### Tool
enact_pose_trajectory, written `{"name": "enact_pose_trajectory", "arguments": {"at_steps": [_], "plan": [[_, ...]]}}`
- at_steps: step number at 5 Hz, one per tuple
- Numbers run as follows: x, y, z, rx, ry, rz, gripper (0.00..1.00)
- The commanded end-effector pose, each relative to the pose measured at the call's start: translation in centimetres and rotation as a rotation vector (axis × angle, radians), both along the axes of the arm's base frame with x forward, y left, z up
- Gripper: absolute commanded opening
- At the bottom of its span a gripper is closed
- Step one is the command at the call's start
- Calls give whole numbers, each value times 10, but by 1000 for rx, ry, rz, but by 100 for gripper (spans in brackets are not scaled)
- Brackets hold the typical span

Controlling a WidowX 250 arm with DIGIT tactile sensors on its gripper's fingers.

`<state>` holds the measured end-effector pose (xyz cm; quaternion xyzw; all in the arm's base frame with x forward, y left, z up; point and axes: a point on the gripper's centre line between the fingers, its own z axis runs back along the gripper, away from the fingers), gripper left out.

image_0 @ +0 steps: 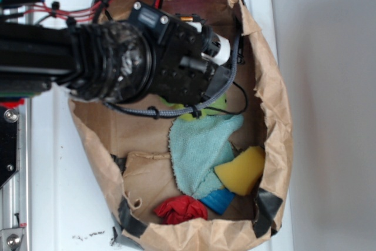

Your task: Grab the rock.

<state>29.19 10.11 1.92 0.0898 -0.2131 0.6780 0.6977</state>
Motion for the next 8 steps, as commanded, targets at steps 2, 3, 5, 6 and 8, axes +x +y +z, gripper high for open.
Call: {"name": "enact_pose_trajectory", "arguments": {"at_steps": [2,3,5,6,8], "plan": [[-15,-2,11,9,-51,-239,0],[-17,-2,19,-3,-60,-351,0],[-23,-6,49,-82,-52,-700,0],[-22,-16,63,-132,-23,-771,0],[-15,-39,93,-123,118,-852,0]]}}
